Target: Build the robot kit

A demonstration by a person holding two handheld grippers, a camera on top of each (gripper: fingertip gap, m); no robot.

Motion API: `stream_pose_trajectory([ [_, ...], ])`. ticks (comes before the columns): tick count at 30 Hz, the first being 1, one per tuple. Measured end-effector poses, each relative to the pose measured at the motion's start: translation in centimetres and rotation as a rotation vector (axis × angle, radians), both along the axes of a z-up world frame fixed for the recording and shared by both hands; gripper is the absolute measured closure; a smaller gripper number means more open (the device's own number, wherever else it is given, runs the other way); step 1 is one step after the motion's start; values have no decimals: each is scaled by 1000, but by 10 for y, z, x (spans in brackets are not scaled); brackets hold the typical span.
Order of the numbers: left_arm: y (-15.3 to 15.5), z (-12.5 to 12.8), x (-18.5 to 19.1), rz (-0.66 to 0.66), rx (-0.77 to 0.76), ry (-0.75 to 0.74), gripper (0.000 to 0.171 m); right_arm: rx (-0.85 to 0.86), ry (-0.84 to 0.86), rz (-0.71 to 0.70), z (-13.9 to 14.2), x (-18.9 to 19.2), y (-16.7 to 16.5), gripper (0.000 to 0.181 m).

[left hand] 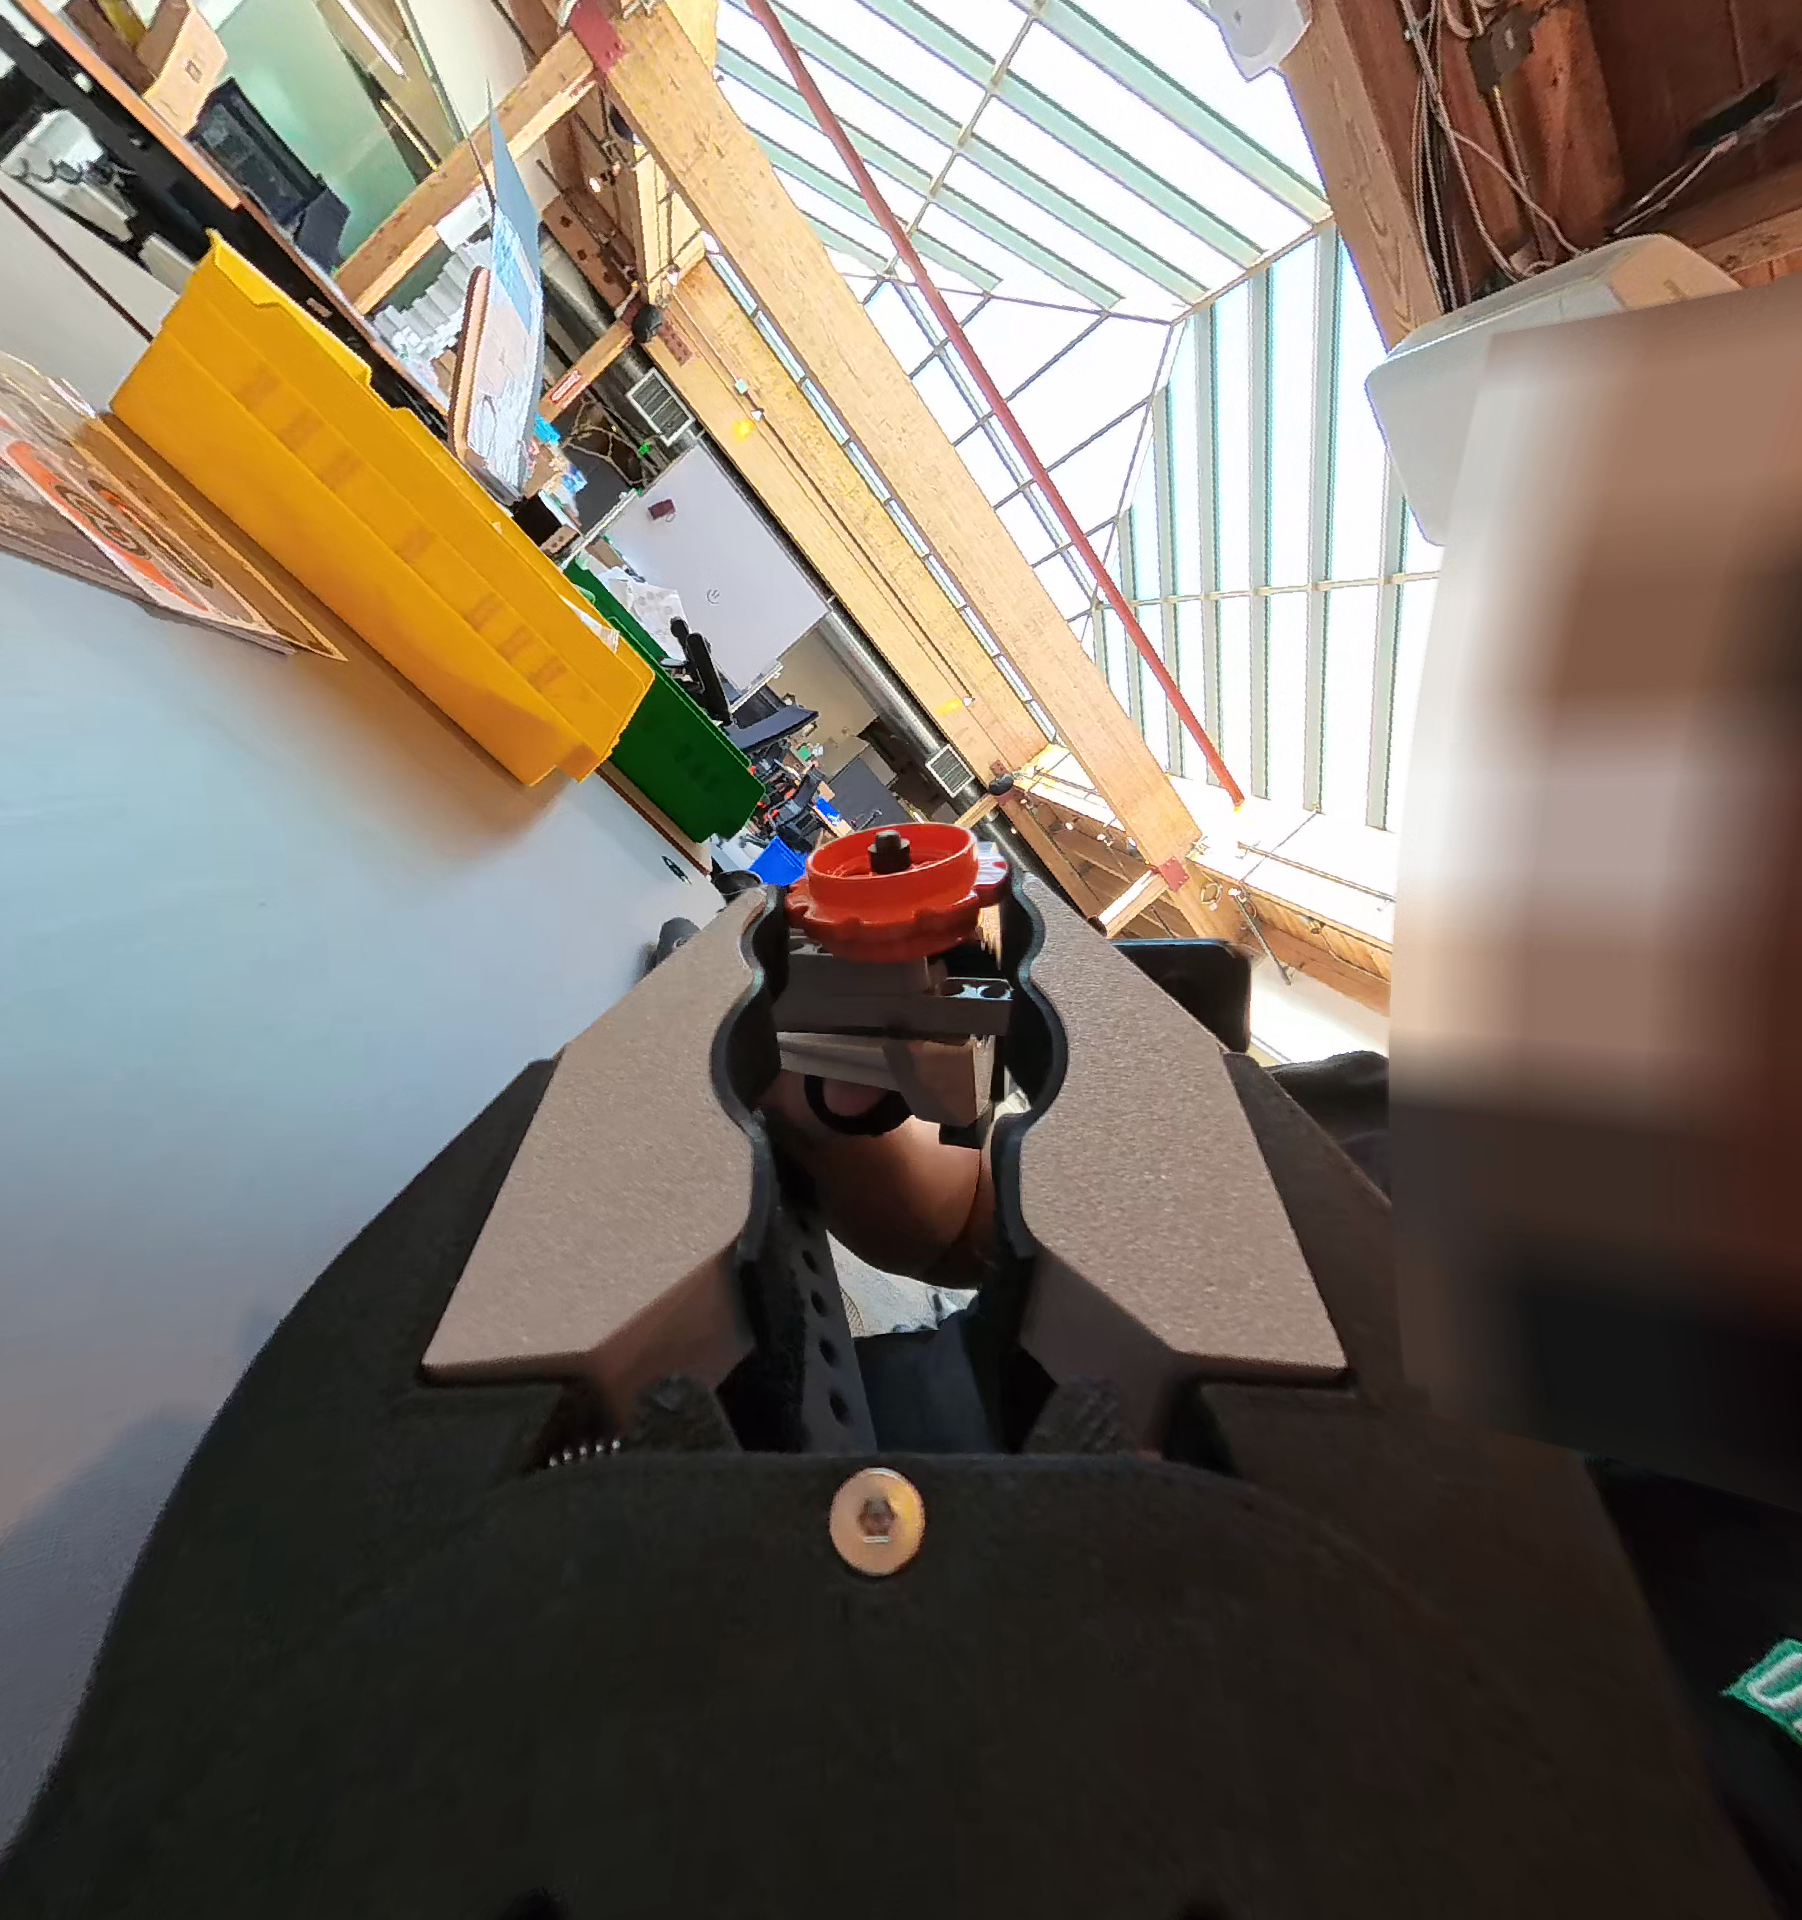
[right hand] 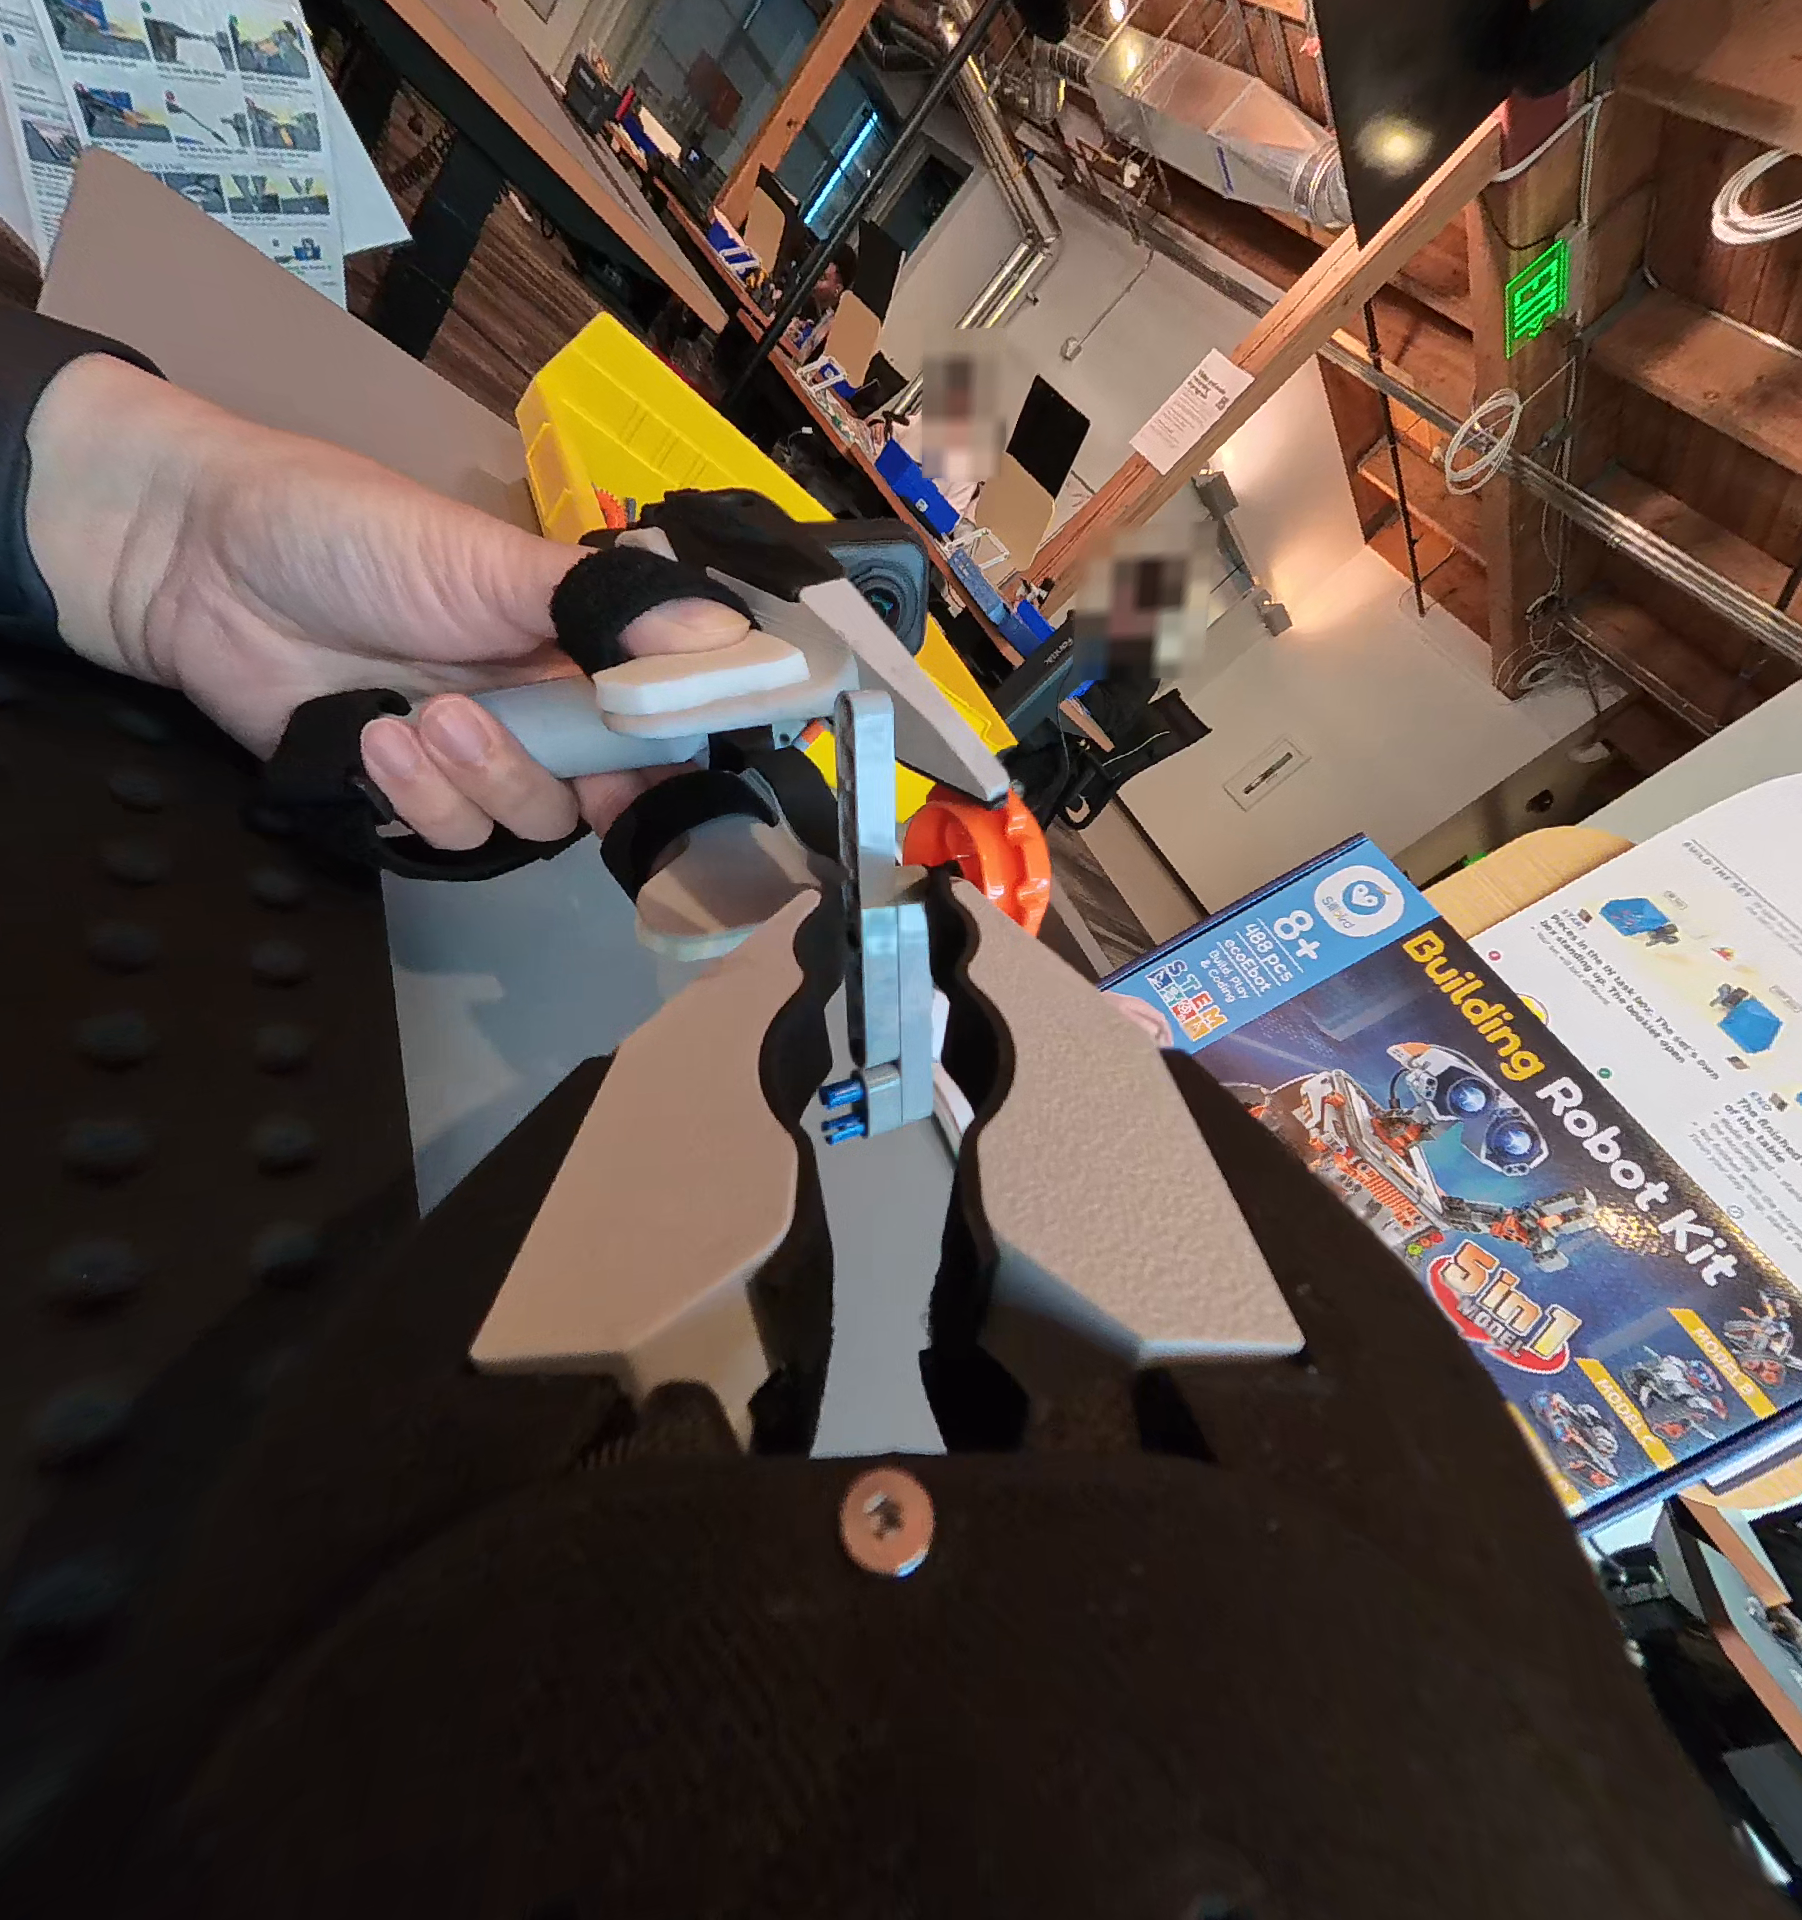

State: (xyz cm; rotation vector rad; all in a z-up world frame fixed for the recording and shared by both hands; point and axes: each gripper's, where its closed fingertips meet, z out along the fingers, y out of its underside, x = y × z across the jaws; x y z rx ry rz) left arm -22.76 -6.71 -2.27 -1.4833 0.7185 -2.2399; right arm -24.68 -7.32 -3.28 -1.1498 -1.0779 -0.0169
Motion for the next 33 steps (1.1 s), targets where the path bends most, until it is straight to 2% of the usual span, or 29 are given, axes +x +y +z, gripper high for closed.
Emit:
stream_pose_trajectory([
  [4, -6, 7, -1, -8, 45, -30, 132, 59, 20, 14, 7, -1, -5, 166],
  [12, -36, 26, -6, 27, 348, -75, 133, 348, -50, 31, 23, -5, -31, 166],
  [15, -36, 26, -7, 43, 368, -76, 133, 381, -59, 8, 25, 0, -32, 163],
  [17, -35, 28, -9, 38, 352, -88, 132, 374, -42, -2, 27, 2, -32, 160],
  [23, -46, 20, -4, 22, 437, -34, 133, 363, -9, 2, 28, 7, -32, 132],
  [27, -50, 15, -1, -30, 404, -16, 132, 306, -31, 60, 19, 4, -36, 142],
  [33, -50, 5, 3, -83, 340, 26, 132, 211, -47, 114, 11, 7, -37, 144],
])
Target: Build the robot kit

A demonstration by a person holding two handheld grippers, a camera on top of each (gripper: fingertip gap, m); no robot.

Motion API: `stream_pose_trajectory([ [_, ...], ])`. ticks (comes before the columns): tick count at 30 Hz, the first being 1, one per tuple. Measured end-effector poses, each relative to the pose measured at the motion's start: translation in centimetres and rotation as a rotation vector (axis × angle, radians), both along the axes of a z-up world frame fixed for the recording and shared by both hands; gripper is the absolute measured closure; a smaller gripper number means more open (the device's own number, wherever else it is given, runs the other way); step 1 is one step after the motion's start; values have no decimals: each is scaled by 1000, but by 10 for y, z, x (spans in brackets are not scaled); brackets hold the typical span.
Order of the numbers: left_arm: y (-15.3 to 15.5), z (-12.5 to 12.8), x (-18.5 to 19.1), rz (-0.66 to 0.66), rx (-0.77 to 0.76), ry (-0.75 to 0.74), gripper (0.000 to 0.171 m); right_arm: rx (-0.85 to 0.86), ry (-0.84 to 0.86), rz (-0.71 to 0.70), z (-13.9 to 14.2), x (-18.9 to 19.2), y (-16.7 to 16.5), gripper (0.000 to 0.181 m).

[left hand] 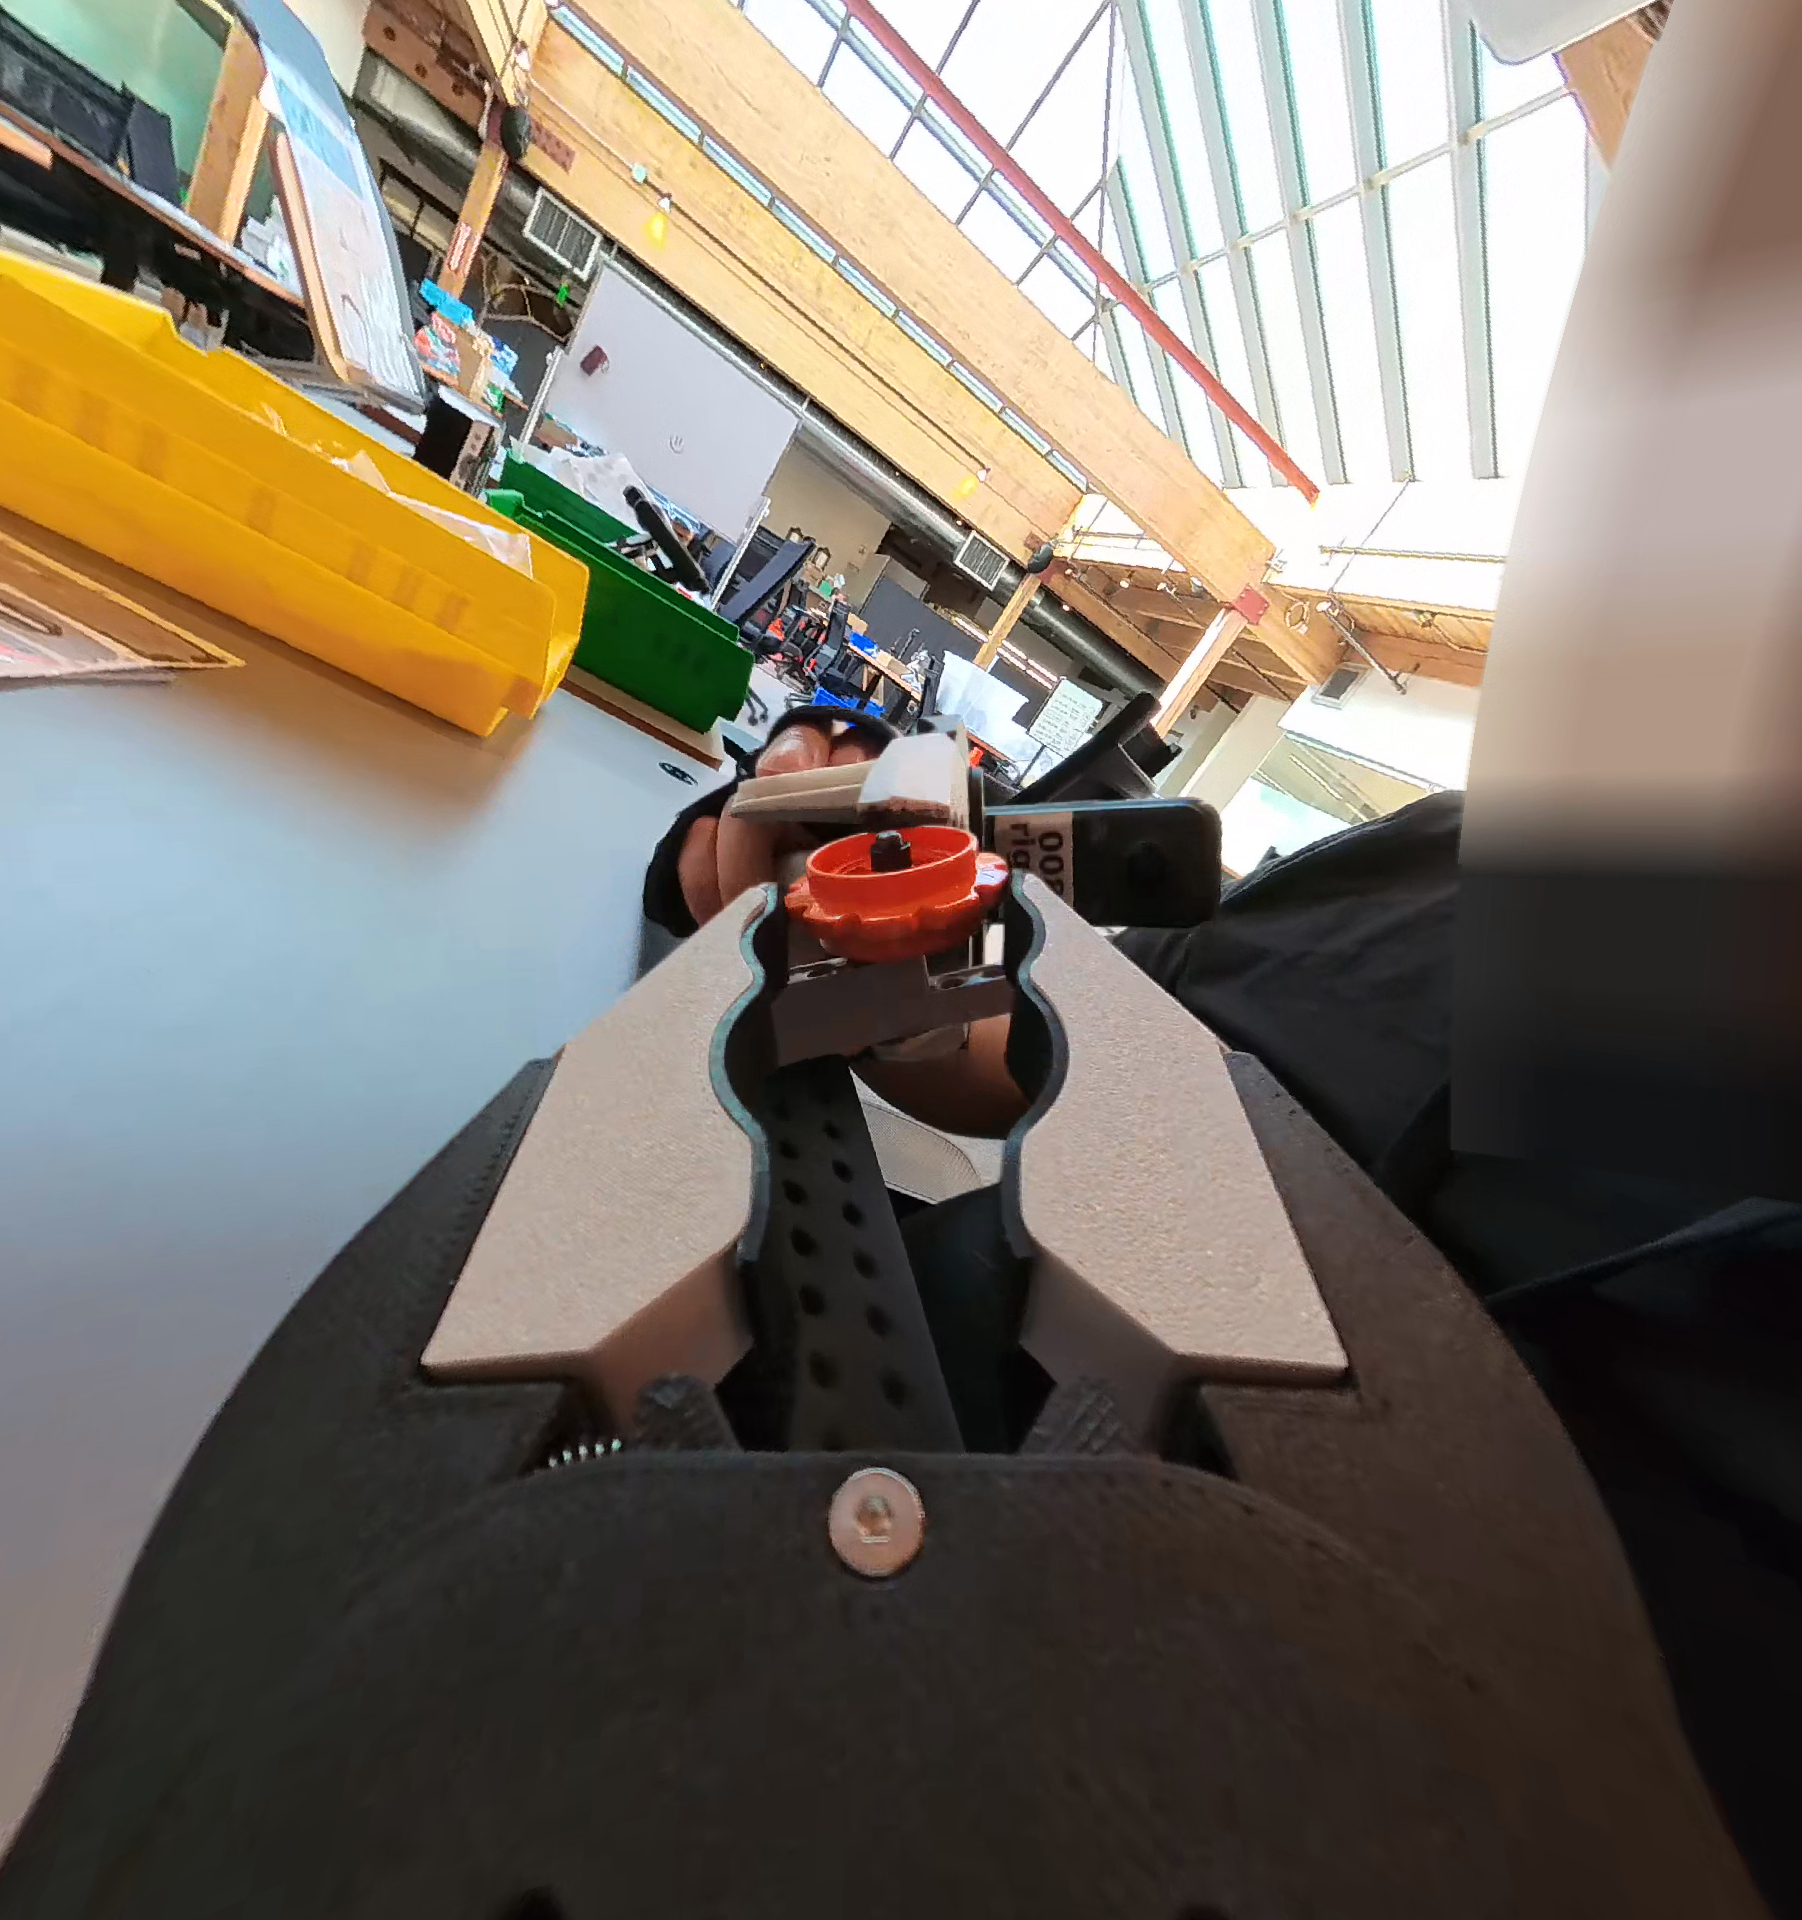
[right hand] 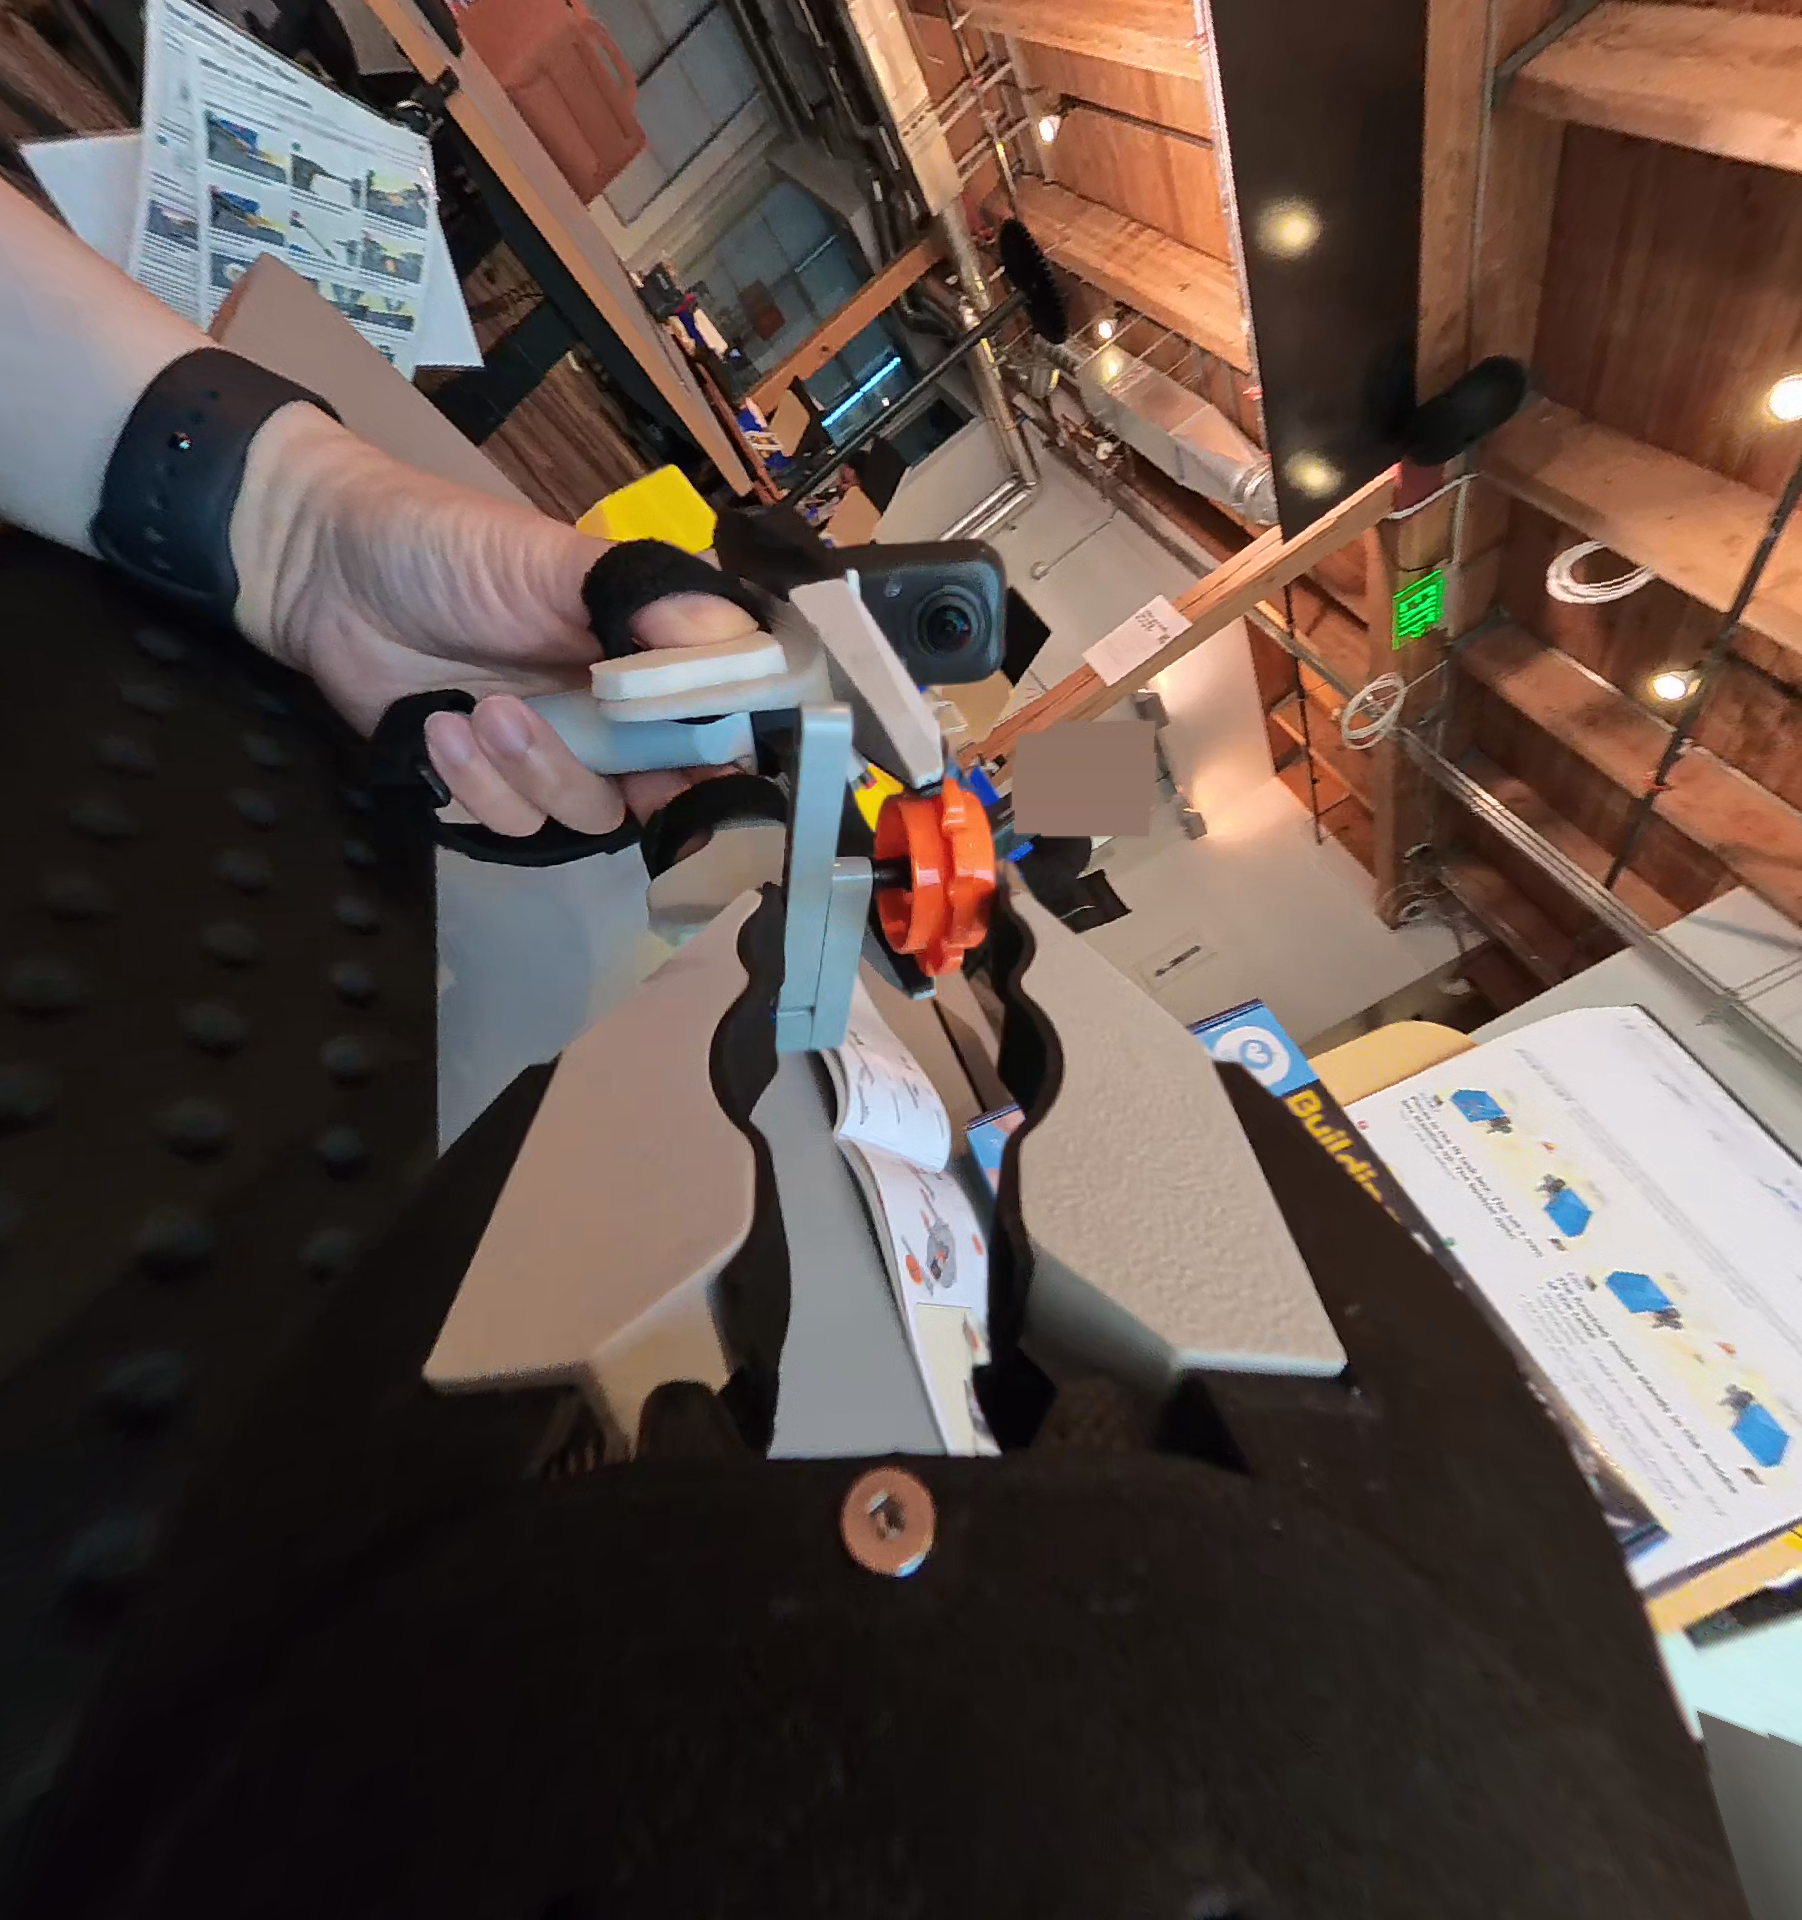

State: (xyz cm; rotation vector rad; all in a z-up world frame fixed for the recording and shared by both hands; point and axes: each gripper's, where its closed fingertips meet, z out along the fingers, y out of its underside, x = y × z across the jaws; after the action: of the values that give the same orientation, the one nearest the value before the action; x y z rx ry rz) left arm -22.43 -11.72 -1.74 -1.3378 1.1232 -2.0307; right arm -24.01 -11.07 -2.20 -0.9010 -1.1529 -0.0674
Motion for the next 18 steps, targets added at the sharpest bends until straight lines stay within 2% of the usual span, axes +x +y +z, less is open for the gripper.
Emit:
stream_pose_trajectory([
  [4, 2, -6, 3, -39, -73, 29, 132, -59, -4, 36, -5, 1, 1, 144],
  [12, -1, -6, 3, -89, -119, 30, 132, -156, 21, 141, -6, 0, -6, 147],
  [18, 1, -7, 3, -94, -147, 33, 132, -150, 13, 124, -7, 0, -4, 147],
])
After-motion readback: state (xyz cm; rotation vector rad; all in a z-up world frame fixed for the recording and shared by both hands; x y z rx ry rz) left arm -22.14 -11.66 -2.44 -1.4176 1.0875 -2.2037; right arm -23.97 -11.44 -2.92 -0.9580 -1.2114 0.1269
